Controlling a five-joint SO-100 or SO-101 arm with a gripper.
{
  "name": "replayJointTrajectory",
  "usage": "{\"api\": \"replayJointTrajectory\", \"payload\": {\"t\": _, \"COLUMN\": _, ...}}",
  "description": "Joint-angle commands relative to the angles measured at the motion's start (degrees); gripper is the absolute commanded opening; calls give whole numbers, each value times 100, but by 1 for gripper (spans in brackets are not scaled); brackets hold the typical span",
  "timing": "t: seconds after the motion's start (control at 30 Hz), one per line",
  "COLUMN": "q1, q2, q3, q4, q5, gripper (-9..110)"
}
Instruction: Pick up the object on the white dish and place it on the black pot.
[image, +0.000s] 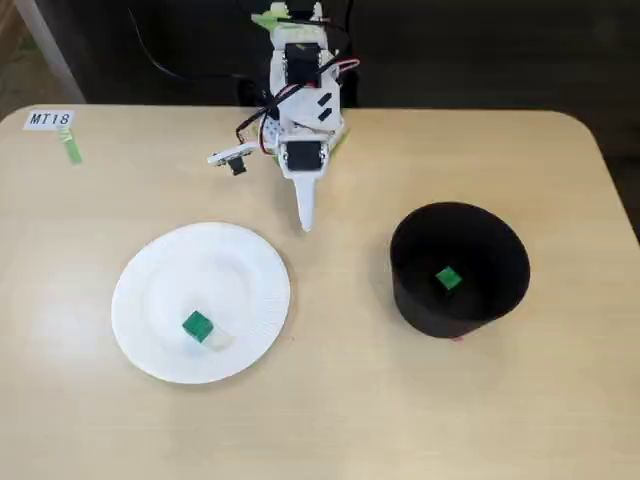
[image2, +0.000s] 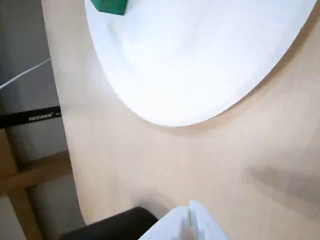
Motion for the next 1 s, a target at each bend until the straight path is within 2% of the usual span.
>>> {"api": "replayJointTrajectory", "payload": {"t": 0.0, "q1": 9, "q2": 466, "q3": -1037, "q4": 308, "q5": -123, "gripper": 0}}
{"api": "replayJointTrajectory", "payload": {"t": 0.33, "q1": -70, "q2": -3340, "q3": -4210, "q4": 721, "q5": -44, "gripper": 0}}
{"api": "replayJointTrajectory", "payload": {"t": 0.57, "q1": 545, "q2": -5335, "q3": -5511, "q4": 1063, "q5": 387, "gripper": 0}}
{"api": "replayJointTrajectory", "payload": {"t": 0.83, "q1": 1266, "q2": -8429, "q3": -7884, "q4": 2320, "q5": 606, "gripper": 0}}
{"api": "replayJointTrajectory", "payload": {"t": 0.97, "q1": 1485, "q2": -9413, "q3": -8692, "q4": 2408, "q5": 835, "gripper": 0}}
